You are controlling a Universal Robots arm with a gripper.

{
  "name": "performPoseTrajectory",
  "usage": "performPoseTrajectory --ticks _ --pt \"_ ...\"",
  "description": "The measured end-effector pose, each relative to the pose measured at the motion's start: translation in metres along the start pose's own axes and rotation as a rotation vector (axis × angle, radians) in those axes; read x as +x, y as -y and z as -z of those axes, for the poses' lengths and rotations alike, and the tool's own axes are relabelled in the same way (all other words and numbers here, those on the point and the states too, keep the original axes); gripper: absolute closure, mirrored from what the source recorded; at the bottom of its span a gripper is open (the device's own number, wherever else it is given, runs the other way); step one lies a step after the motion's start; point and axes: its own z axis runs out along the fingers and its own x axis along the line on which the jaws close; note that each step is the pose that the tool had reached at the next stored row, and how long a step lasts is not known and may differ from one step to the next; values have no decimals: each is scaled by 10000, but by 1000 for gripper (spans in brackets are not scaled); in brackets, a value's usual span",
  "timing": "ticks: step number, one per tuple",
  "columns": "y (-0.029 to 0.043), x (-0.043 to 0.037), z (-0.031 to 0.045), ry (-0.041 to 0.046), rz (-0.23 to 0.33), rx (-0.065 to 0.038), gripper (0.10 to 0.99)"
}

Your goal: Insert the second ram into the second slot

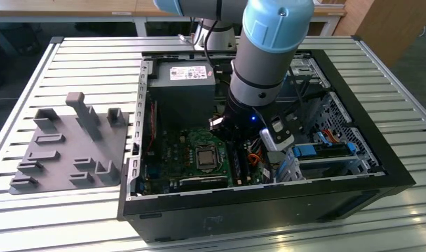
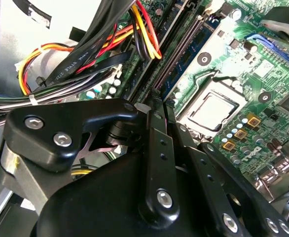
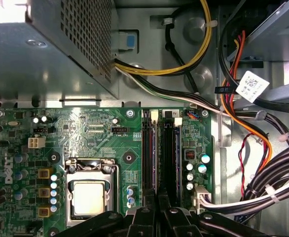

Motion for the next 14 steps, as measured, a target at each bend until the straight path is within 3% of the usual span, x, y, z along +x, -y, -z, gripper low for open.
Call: performPoseTrajectory --ticks 14 --pt "-1 -1 -13 1 6 34 949"
